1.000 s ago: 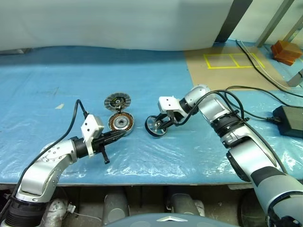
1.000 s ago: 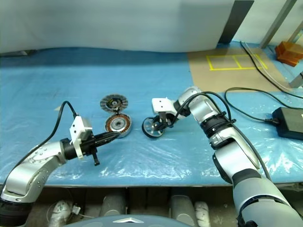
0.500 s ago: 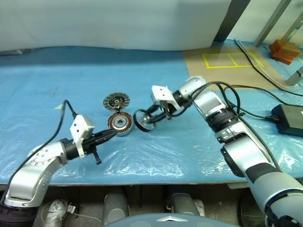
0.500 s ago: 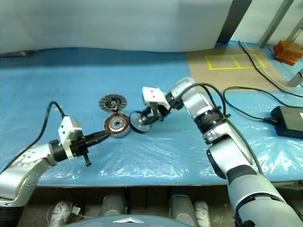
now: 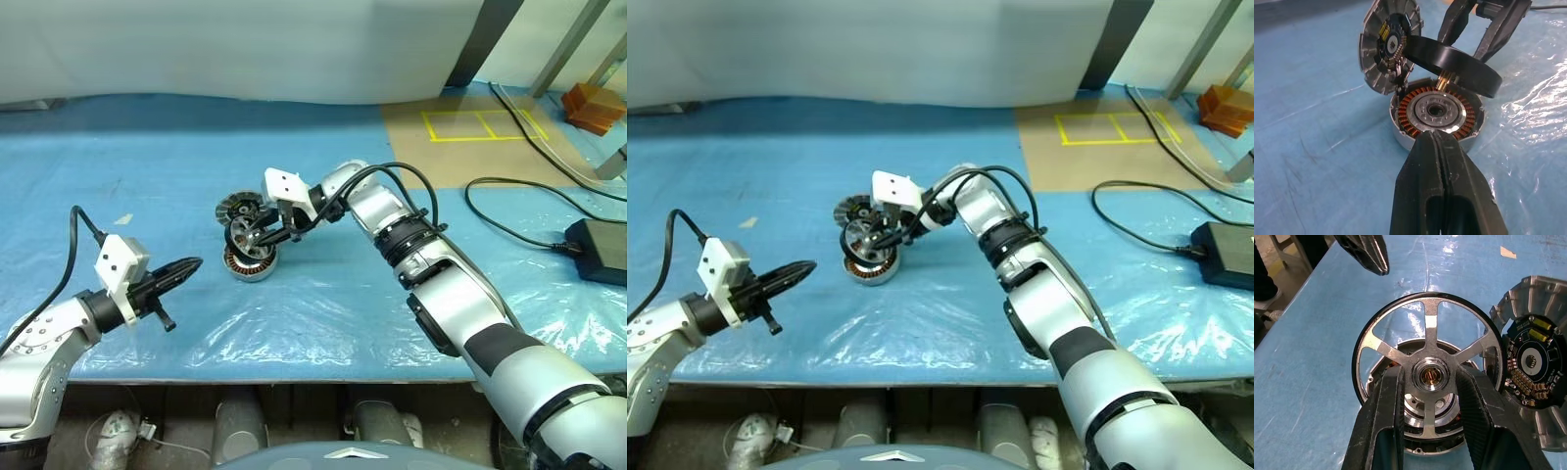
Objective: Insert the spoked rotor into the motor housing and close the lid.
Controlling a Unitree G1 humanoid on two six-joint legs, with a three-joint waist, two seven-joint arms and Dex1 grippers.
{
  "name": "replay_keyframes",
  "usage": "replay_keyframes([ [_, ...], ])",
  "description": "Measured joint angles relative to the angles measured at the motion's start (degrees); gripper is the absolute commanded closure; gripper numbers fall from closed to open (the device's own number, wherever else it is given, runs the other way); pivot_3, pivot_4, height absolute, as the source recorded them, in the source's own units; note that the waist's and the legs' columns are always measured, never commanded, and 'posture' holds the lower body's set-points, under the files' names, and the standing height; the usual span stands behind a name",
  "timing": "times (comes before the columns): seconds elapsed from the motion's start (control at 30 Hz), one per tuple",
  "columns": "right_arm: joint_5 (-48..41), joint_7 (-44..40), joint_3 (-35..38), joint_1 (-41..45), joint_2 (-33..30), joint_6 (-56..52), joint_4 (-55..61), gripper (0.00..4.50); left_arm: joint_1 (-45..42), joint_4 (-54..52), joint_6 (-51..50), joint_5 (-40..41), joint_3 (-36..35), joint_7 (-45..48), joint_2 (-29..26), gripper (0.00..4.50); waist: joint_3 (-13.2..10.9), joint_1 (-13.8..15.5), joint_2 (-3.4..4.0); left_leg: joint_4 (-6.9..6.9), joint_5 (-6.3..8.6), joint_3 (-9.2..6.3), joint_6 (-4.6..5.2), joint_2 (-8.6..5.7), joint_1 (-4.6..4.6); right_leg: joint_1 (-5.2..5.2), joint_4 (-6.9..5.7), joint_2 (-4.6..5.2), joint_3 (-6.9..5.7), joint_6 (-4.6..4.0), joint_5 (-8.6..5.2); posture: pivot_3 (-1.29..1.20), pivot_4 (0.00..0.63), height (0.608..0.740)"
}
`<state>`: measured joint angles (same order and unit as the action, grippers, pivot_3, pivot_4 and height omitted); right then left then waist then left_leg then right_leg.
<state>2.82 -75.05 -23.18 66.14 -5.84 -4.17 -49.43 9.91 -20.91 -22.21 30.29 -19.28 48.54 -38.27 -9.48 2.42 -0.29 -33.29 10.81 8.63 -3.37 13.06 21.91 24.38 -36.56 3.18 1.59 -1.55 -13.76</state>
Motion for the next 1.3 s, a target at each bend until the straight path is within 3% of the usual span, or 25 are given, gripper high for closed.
replay_keyframes([
  [0.33, -2.0, -0.4, 4.5, 0.4, 0.2, -2.5, -1.5, 3.31, 0.5, -0.7, 0.3, 0.0, 0.8, -1.3, 1.4, 4.5, 0.0, 0.1, 0.0, 0.0, 0.0, 0.0, 0.01, 0.03, 0.0, 0.01, -0.02, -0.02, 0.0, -0.01, 0.0, 0.0, 0.15, 0.74],
  [0.67, -5.5, 0.4, 6.9, -10.5, -0.5, -12.9, 10.4, 3.31, -2.6, 0.9, 0.5, 0.0, 1.0, -0.3, 0.6, 4.5, 0.0, 0.0, 0.0, -0.01, 0.0, 0.01, 0.0, 0.03, -0.03, 0.02, -0.07, -0.03, 0.01, 0.0, 0.0, 0.0, 0.15, 0.74],
  [1.3, -4.2, 3.0, 5.4, -10.8, -0.6, -8.9, 9.7, 3.31, -4.2, 2.1, 0.5, -0.1, 3.1, 0.0, 0.5, 4.5, 0.0, 0.1, 0.0, 0.0, 0.0, 0.01, -0.01, 0.01, -0.03, 0.01, -0.06, -0.02, 0.01, 0.0, 0.0, 0.0, 0.15, 0.74],
])
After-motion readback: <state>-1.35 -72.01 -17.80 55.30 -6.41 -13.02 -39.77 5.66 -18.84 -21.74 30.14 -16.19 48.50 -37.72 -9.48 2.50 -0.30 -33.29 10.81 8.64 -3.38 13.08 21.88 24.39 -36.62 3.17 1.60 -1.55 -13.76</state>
